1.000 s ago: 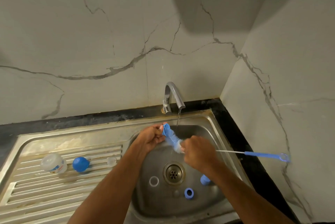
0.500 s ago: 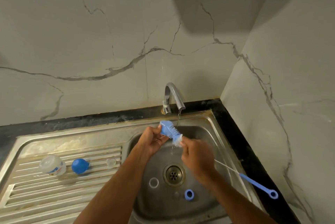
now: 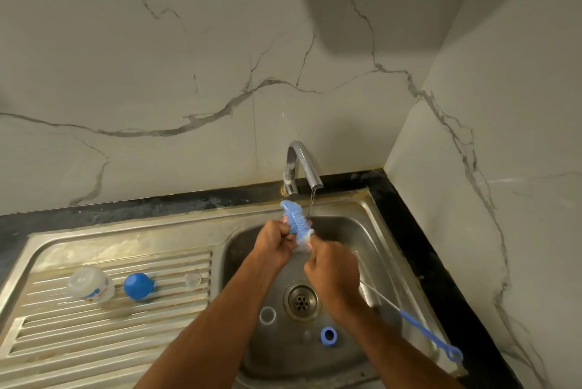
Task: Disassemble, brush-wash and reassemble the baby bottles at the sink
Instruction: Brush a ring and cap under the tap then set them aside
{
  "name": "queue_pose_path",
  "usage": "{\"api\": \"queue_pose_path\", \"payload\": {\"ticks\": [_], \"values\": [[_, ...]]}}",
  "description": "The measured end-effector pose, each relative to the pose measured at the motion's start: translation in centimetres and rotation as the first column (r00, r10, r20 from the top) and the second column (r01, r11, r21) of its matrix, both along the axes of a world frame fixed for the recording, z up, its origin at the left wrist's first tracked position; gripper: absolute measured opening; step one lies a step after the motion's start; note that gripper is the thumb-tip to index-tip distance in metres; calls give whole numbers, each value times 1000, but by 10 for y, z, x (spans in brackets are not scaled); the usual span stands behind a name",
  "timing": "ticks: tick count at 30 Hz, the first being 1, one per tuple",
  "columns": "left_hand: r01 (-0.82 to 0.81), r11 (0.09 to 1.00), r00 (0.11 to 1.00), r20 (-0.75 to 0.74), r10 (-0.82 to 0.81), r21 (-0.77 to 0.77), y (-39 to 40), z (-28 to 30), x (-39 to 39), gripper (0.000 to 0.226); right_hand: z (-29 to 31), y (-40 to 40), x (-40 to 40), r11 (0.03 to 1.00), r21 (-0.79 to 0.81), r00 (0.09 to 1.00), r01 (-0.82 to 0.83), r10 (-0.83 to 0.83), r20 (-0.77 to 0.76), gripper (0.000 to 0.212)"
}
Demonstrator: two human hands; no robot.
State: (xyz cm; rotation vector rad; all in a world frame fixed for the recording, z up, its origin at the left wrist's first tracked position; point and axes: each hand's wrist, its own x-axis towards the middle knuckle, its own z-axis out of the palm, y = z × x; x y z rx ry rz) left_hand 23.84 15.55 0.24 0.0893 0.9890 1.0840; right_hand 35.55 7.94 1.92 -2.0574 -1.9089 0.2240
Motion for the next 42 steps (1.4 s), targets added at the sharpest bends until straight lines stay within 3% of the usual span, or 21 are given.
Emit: {"api": "queue_pose_path", "payload": {"ticks": [3, 5, 7, 11, 16, 21, 24, 30, 33, 36, 40, 42], "values": [[-9, 1000, 999, 35, 8, 11, -4, -5, 0, 26, 0, 4, 7, 997, -9, 997, 72, -72, -14, 14], [-17, 1000, 999, 46, 17, 18, -4, -9, -2, 25, 0, 2, 5, 1000, -8, 1000, 27, -27, 1, 17], [-3, 1000, 1000, 19, 3, 5, -5, -8, -2, 24, -1, -2, 0, 999, 7, 999, -35, 35, 7, 19], [25, 1000, 998, -51, -25, 5, -6, -4, -6, 22, -2, 3, 4, 998, -13, 998, 61, -61, -15, 14], [142, 989, 971, -202, -131, 44, -6, -14, -15, 26, -7, 0, 1, 999, 10, 999, -33, 32, 16, 16], [102, 994, 981, -167, -96, 30, -7, -11, -18, 36, -6, 4, -4, 998, -15, 998, -64, 64, 17, 18], [110, 993, 987, -120, -103, 52, -8, -4, -21, 26, -3, 7, 3, 999, -35, 999, 33, -34, -15, 12], [119, 992, 981, -158, -111, 42, -5, -3, -29, 10, -13, 1, 10, 999, -11, 999, -40, 40, 4, 11], [157, 986, 974, -175, -146, 52, -9, -5, -25, 18, -11, -1, 10, 1000, -25, 1000, -14, 14, 7, 13], [154, 984, 975, -177, -137, 86, -9, -3, -21, 24, -10, -4, -1, 992, 31, 992, -121, 120, 32, 21], [162, 980, 980, -140, -145, 119, -9, 4, -15, 16, -3, 8, 5, 999, -10, 999, 37, -37, 7, 14], [138, 984, 982, -144, -120, 116, -7, 4, -19, 17, -3, 9, 3, 1000, -7, 999, -23, 23, 33, 14]]}}
